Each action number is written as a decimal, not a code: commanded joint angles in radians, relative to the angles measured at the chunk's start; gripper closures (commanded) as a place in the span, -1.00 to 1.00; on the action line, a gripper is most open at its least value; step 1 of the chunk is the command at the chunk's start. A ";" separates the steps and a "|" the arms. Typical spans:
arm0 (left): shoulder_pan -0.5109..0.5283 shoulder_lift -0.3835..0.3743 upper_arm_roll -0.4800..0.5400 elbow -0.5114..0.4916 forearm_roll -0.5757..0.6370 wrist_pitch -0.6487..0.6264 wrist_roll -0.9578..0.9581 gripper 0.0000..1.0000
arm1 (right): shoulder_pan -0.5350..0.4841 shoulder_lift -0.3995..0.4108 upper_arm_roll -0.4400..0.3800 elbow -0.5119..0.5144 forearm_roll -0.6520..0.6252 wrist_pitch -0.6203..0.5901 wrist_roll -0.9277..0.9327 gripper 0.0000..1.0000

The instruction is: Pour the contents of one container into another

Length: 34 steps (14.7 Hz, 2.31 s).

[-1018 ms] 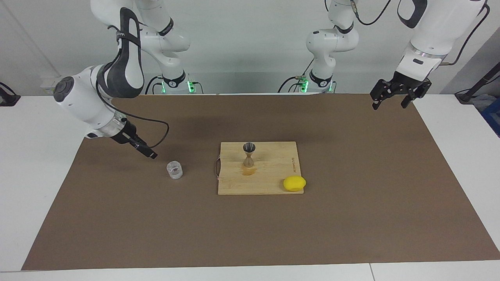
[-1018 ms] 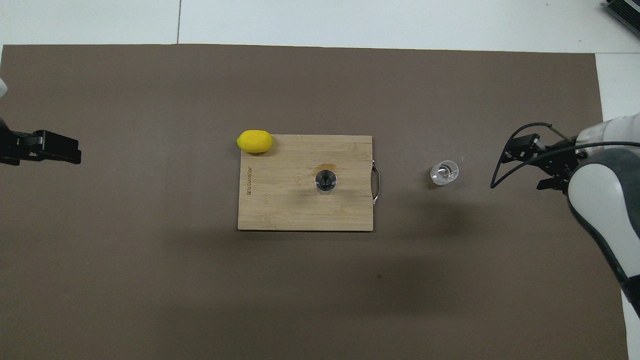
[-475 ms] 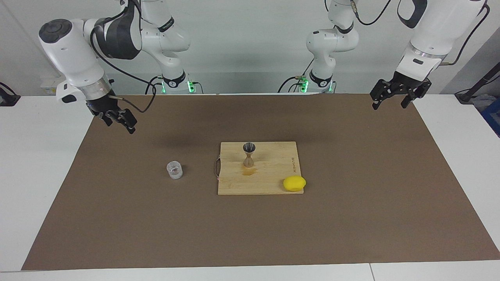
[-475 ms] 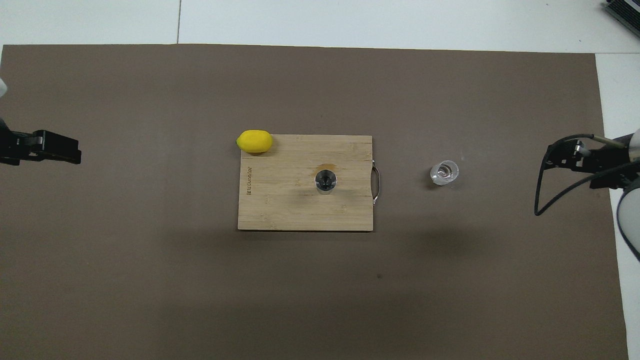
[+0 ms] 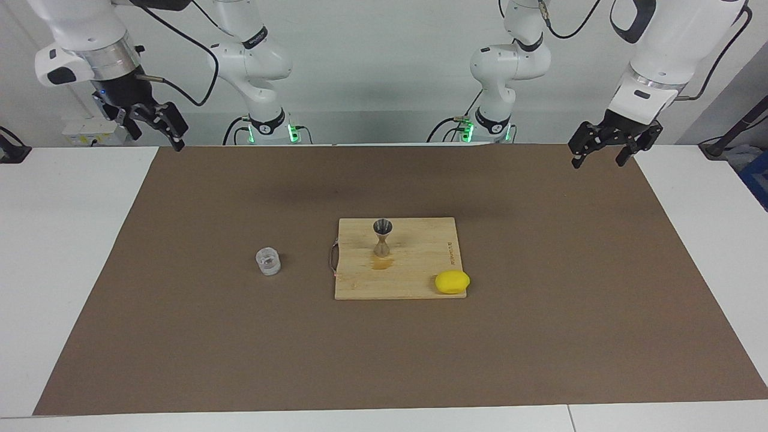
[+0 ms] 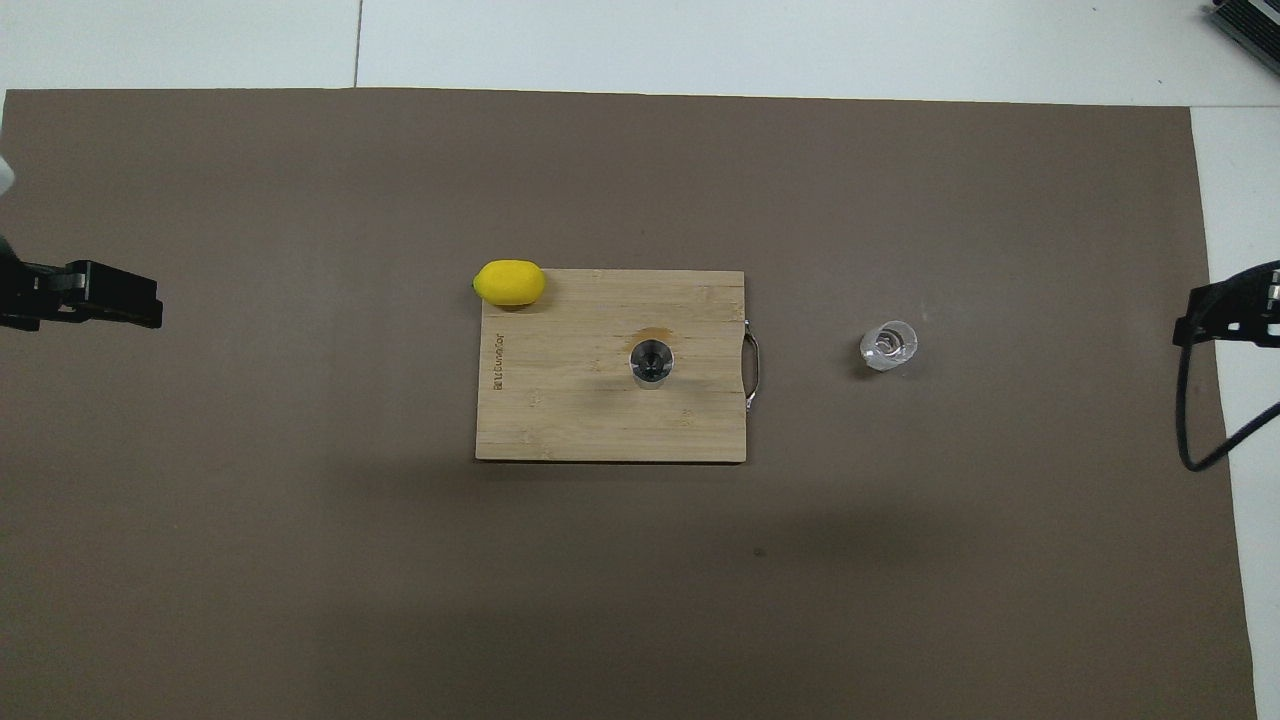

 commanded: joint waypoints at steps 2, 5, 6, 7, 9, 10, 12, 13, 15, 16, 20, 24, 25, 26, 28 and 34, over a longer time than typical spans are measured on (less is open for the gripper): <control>-0.012 -0.024 0.013 -0.026 -0.009 0.002 0.000 -1.00 | -0.001 -0.041 0.015 -0.068 -0.018 0.033 -0.027 -1.00; -0.012 -0.024 0.013 -0.026 -0.009 0.004 0.000 -1.00 | 0.019 -0.035 0.016 -0.049 -0.007 0.007 -0.027 -1.00; -0.012 -0.024 0.013 -0.028 -0.009 0.002 0.000 -1.00 | 0.021 -0.033 0.019 -0.051 -0.001 0.008 -0.026 -1.00; -0.012 -0.024 0.013 -0.026 -0.009 0.002 0.000 -1.00 | 0.021 -0.036 0.021 -0.055 0.005 0.016 -0.026 -1.00; -0.012 -0.024 0.013 -0.028 -0.009 0.002 0.000 -1.00 | 0.036 -0.039 0.021 -0.062 0.008 0.016 -0.020 -1.00; -0.012 -0.024 0.013 -0.028 -0.009 0.002 0.000 -1.00 | 0.036 -0.039 0.021 -0.062 0.008 0.014 -0.017 -1.00; -0.012 -0.024 0.013 -0.026 -0.009 0.002 0.000 -1.00 | 0.036 -0.039 0.021 -0.062 0.008 0.014 -0.013 -1.00; -0.012 -0.024 0.013 -0.026 -0.009 0.002 0.000 -1.00 | 0.037 -0.039 0.021 -0.062 0.010 0.016 -0.013 -1.00; -0.012 -0.024 0.013 -0.026 -0.009 0.002 0.000 -1.00 | 0.036 -0.032 0.021 -0.063 0.036 0.017 -0.027 -1.00; -0.012 -0.024 0.013 -0.028 -0.009 0.002 0.000 -1.00 | 0.024 -0.026 0.019 -0.063 0.077 0.025 -0.029 -1.00; -0.012 -0.024 0.013 -0.026 -0.009 0.002 0.000 -1.00 | 0.024 -0.026 0.018 -0.080 0.088 0.072 -0.077 -1.00; -0.012 -0.024 0.013 -0.028 -0.009 0.002 0.000 -1.00 | 0.028 -0.029 0.019 -0.095 0.028 0.074 -0.119 -1.00; -0.012 -0.024 0.013 -0.026 -0.009 0.002 0.000 -1.00 | 0.028 -0.029 0.019 -0.095 0.027 0.071 -0.128 -1.00; -0.012 -0.024 0.013 -0.028 -0.009 0.002 0.000 -1.00 | 0.028 -0.029 0.019 -0.094 0.027 0.066 -0.131 -1.00; -0.012 -0.024 0.013 -0.028 -0.009 0.002 0.000 -1.00 | 0.028 -0.029 0.019 -0.094 0.028 0.063 -0.130 -1.00; -0.012 -0.024 0.013 -0.028 -0.009 0.002 0.000 -1.00 | 0.030 -0.029 0.019 -0.095 0.030 0.065 -0.121 -1.00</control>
